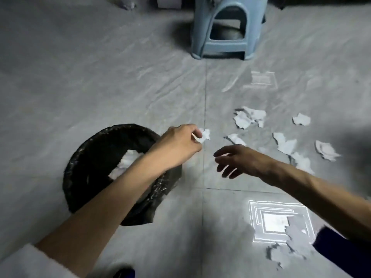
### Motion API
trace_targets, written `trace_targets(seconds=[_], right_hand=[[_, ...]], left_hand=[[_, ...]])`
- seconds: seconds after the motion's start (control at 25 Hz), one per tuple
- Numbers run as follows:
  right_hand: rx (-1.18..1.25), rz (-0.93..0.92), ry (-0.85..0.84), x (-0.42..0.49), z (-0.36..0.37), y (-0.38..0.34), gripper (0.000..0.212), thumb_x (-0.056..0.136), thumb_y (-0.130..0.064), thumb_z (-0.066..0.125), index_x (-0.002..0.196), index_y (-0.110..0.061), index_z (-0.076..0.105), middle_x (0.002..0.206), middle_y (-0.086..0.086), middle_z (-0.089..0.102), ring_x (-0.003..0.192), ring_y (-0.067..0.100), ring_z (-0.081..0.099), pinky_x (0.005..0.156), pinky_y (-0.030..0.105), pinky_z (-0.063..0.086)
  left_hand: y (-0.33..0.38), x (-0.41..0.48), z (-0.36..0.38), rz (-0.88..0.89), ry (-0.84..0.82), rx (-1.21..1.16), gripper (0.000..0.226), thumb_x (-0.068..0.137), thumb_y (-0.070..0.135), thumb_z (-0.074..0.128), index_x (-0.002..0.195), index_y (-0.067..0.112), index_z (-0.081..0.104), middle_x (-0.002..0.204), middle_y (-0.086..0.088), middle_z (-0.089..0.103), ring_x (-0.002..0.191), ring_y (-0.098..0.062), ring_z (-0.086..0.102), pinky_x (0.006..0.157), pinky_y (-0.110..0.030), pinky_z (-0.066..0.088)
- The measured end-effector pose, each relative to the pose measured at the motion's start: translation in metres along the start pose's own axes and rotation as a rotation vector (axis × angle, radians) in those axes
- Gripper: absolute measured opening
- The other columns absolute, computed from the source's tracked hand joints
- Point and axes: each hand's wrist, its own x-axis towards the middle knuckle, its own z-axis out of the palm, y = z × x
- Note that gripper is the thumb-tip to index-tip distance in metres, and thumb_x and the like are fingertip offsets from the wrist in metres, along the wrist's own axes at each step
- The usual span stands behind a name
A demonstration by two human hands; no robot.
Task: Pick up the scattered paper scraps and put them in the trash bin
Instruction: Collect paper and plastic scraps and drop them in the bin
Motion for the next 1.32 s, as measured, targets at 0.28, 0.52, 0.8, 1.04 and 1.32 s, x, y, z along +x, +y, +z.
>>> trace_targets(seconds=[0.28,0.52,0.8,1.04,1.32], right_hand=[[-0.323,0.448,0.273,-0.117,-0.108,0.205,0.042,0.081,-0.028,0.074,0.120,-0.016,0.062,0.111,0.014,0.069,0.092,0.025,0.065,0.078,0.033,0.051],[-0.735,0.250,0.212,-0.124,-0.085,0.326,0.088,0.076,-0.047,0.072,0.148,-0.039,0.022,0.148,0.005,0.032,0.114,0.026,0.057,0.087,0.035,0.050],[-1.017,0.387,0.498,-0.120,-0.117,0.376,0.097,0.071,-0.060,0.068,0.148,-0.034,0.015,0.154,0.015,0.016,0.137,0.040,0.023,0.111,0.050,0.029],[-0.796,0.334,0.439,-0.129,-0.116,0.409,0.070,0.074,-0.042,0.073,0.133,-0.032,0.038,0.135,0.009,0.035,0.123,0.033,0.039,0.095,0.045,0.047],[-0.317,0.410,0.901,-0.111,-0.191,0.421,0.038,0.088,-0.049,0.058,0.115,-0.030,0.039,0.078,0.005,0.061,0.060,0.022,0.059,0.055,0.030,0.048]], left_hand=[[0.103,0.005,0.145,0.238,-0.362,0.207,0.029,0.076,0.031,0.054,0.105,0.027,0.057,0.104,0.002,0.065,0.088,-0.019,0.062,0.073,-0.031,0.050],[0.082,-0.020,0.293,0.458,-0.605,0.437,0.049,0.081,0.025,0.058,0.127,0.021,0.039,0.122,-0.007,0.054,0.106,-0.029,0.057,0.083,-0.040,0.046],[0.051,-0.007,0.377,0.781,-0.595,0.784,0.116,0.062,0.061,0.072,0.147,0.030,0.000,0.157,-0.014,0.001,0.138,-0.039,0.014,0.113,-0.049,0.018],[0.062,-0.001,0.411,0.951,-0.664,0.849,0.075,0.070,0.033,0.075,0.131,0.029,0.031,0.141,-0.017,0.028,0.116,-0.036,0.036,0.092,-0.043,0.035],[0.081,0.014,0.388,0.662,-0.611,0.287,0.006,0.085,0.010,0.056,0.083,0.014,0.052,0.081,-0.003,0.056,0.071,-0.021,0.056,0.058,-0.030,0.038]])
